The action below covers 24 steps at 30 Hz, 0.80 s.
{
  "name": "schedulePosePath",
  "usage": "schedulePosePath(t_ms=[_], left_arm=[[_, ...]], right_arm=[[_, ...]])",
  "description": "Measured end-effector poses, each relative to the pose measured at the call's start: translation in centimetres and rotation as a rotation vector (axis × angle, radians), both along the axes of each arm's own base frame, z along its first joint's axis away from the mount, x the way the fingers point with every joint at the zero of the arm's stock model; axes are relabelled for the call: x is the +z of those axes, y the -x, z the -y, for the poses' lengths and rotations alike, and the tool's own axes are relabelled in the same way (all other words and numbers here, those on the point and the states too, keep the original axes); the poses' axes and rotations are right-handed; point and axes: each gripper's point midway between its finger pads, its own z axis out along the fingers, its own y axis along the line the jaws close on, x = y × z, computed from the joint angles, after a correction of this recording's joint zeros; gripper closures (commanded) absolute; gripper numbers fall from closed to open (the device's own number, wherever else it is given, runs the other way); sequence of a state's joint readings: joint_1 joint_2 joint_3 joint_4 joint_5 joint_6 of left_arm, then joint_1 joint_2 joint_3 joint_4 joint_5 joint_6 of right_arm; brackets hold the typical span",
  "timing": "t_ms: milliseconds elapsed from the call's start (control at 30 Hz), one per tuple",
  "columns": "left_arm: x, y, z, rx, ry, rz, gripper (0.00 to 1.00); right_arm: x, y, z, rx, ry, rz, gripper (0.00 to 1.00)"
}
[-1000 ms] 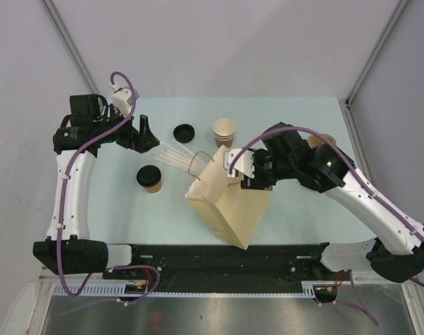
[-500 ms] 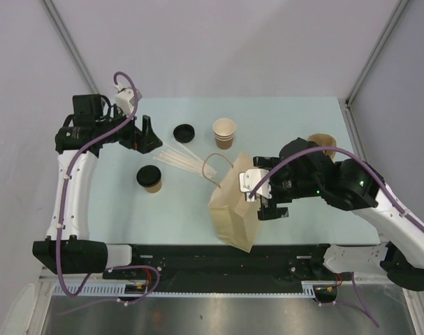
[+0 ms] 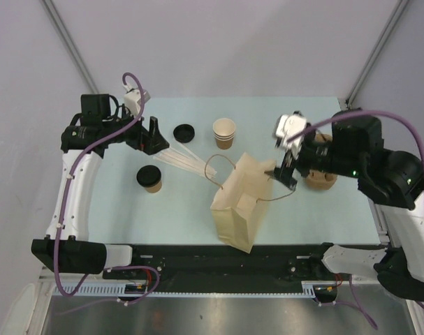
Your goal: Pack the takeout coffee
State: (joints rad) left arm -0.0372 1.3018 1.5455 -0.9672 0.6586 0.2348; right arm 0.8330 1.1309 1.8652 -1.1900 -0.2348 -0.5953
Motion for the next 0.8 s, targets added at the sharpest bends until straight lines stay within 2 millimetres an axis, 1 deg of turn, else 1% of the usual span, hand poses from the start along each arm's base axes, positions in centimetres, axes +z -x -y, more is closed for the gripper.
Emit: schedulePosePath(t_ms=[100,133,200,233,267,300,333,367,400,433,467,500,533,567,600,667,733,800], left_arm=[[0.1,-0.1,0.1,0.000,0.002,0.004,0.01],[0.1,-0.1,0.1,0.000,0.003,0.005,0.01],[0.2,-0.1,0.2,-0.002,0.005,0.007,0.01],[0.3,-0.1,0.3,-0.004,0.006,0.011,0.01],[0.4,-0.2,0.4,-0.005,0.005,0.014,0.01],[0.6,-0.2,0.4,-0.006,0.005,0.021,0.00],[0.8,-0.3,0.4,-0.005,0.004,0.028,0.00],[1.0,-0.4,0.4,-0.005,0.004,0.034,0.01],[1.1,-0.5,0.4,-0.004,0.004,0.042,0.01],[1.2,-0.6,0.4,-0.002,0.004,0.047,0.01],[1.3,-0.7,0.4,0.001,0.007,0.049,0.01],[1.3,-0.7,0.4,0.002,0.009,0.050,0.00],[1.3,-0.8,0.5,0.004,0.012,0.049,0.01],[1.4,-0.9,0.5,0.005,0.014,0.051,0.00],[1.4,-1.0,0.5,0.006,0.015,0.054,0.00],[1.6,-1.1,0.5,0.009,0.019,0.060,0.00],[1.6,-1.2,0.5,0.009,0.020,0.064,0.01],[1.6,-1.3,0.5,0.009,0.020,0.067,0.00]], right_arm=[[1.4,-4.0,2.0,-0.185,-0.086,-0.037,0.06],[1.7,-6.4,3.6,-0.283,-0.124,-0.067,0.07],[1.8,-9.8,6.5,-0.428,-0.182,-0.122,0.15],[1.4,-12.1,8.7,-0.519,-0.216,-0.170,0.22],[1.0,-13.5,10.2,-0.576,-0.233,-0.198,0.24],[-0.1,-15.2,12.1,-0.641,-0.252,-0.254,0.30],[-1.7,-16.8,14.3,-0.711,-0.266,-0.319,0.41],[-3.5,-18.2,16.8,-0.788,-0.279,-0.389,0.43],[-5.5,-19.3,19.1,-0.857,-0.284,-0.453,0.45],[-7.4,-19.8,20.9,-0.913,-0.284,-0.507,0.49],[-9.5,-20.1,23.0,-0.977,-0.281,-0.569,0.50],[-11.8,-20.1,24.6,-1.030,-0.273,-0.632,0.51],[-14.0,-19.8,26.1,-1.078,-0.262,-0.691,0.57],[-16.0,-19.3,27.1,-1.117,-0.248,-0.752,0.57],[-17.8,-18.7,28.0,-1.147,-0.231,-0.807,0.57],[-20.6,-17.7,28.9,-1.183,-0.199,-0.886,0.58],[-22.5,-17.2,29.2,-1.198,-0.168,-0.935,0.60],[-23.8,-17.2,29.5,-1.209,-0.145,-0.959,0.63]])
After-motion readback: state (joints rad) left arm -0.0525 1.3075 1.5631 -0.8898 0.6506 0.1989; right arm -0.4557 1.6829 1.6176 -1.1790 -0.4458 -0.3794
